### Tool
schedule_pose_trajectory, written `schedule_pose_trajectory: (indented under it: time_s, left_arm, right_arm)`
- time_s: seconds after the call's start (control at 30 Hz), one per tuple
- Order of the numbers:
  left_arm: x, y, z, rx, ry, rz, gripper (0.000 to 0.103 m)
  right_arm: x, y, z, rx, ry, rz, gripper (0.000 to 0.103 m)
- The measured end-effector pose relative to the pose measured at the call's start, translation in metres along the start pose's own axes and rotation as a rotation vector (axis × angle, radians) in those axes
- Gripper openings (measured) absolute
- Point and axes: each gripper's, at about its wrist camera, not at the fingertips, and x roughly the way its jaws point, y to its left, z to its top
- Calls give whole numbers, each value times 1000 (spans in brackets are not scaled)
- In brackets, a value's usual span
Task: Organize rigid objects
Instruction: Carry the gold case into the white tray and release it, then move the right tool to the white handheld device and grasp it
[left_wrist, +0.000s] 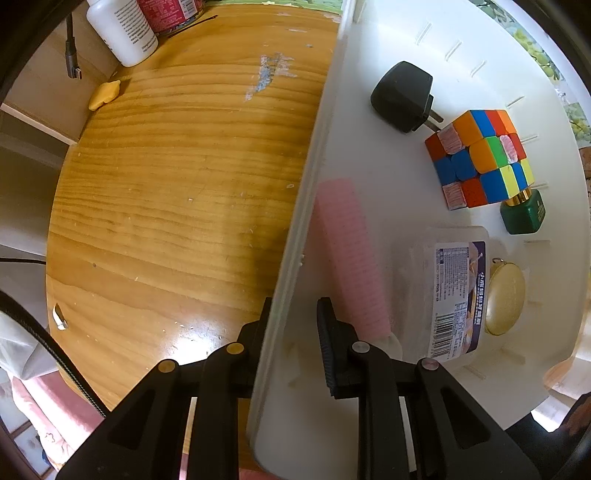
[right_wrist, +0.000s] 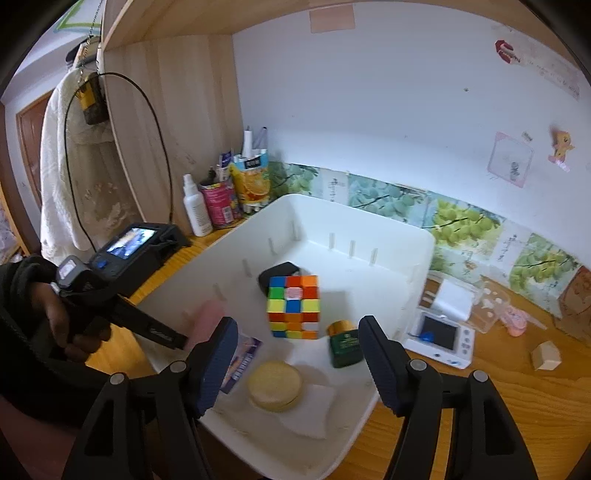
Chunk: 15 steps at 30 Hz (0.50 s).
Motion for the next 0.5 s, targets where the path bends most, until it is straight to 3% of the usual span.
schedule_pose_trajectory:
  time_s: [0.23, 0.5]
  left_arm:
    - [0, 4, 1, -17, 11, -13, 24]
    - [1, 3, 2, -22, 18, -7, 24]
  right_arm:
    - [-5, -35, 4, -103, 29, -71, 69]
    - [4, -78, 23, -329, 96, -71, 76]
